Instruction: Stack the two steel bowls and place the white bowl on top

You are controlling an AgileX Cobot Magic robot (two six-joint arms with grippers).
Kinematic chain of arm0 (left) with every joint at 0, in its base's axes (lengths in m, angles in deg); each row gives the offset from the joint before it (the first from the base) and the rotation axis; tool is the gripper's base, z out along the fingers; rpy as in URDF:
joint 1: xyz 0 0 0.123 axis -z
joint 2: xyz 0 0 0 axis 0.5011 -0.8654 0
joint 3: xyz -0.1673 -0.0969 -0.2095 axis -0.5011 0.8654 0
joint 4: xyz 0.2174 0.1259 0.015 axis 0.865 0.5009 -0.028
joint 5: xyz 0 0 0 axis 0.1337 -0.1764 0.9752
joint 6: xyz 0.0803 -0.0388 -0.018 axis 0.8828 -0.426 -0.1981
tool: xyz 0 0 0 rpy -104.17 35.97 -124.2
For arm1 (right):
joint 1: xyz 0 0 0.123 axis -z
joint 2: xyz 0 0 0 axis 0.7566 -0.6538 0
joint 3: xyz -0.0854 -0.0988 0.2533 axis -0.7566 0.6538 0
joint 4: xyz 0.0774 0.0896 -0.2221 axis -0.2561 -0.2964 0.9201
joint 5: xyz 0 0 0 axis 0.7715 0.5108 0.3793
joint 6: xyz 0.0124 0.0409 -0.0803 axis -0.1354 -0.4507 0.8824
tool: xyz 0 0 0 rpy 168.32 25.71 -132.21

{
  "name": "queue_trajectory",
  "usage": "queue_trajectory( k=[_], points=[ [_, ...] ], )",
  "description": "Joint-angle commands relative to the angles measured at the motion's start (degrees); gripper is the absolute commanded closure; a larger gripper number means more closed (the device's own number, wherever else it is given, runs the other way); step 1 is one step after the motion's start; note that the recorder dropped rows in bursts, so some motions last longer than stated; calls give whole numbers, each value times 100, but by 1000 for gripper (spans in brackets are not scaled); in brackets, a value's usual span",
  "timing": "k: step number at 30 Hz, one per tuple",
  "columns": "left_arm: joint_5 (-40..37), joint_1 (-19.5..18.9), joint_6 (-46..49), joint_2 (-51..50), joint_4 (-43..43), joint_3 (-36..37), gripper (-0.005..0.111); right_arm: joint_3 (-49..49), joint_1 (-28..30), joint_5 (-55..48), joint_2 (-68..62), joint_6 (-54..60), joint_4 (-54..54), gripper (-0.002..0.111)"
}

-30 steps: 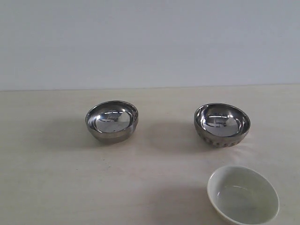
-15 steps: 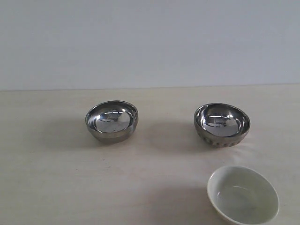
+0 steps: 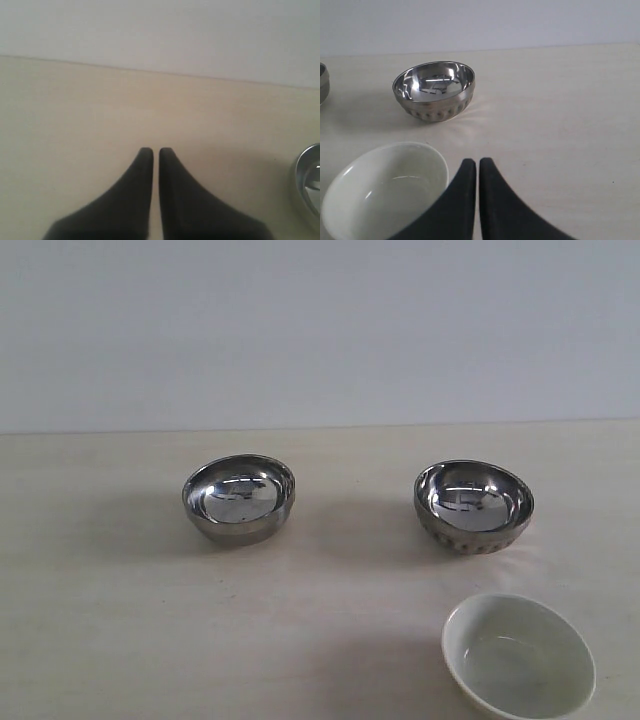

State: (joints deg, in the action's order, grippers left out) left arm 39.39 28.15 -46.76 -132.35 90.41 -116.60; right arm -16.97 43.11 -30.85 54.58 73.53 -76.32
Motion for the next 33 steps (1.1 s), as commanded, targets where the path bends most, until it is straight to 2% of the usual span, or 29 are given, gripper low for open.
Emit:
queue_trajectory(
  k=[1,6,11,13,15,19,21,33],
  points=[
    [-642,-22,1215,-865,-1018,-696,103,-2,31,6,36,34,1,108],
    [-1451,-22,2964,-1824,-2476,-1481,103,-2,31,6,36,34,1,108],
    [-1643,2,3878,-2450,-3374,-1727,100,-2,31,6,36,34,1,108],
    [-1549,73,4114,-2628,-3577,-1727,89,-2,31,6,36,34,1,108],
    [-1424,168,4166,-2747,-3680,-1727,72,-2,31,6,36,34,1,108],
    [-1189,406,4335,-2886,-3818,-1727,31,-2,31,6,36,34,1,108],
    [-1126,549,4519,-2935,-4071,-1727,19,-2,31,6,36,34,1,108],
    [-191,1336,4661,-3540,-4565,-1727,20,-2,31,6,36,34,1,108]
  ],
)
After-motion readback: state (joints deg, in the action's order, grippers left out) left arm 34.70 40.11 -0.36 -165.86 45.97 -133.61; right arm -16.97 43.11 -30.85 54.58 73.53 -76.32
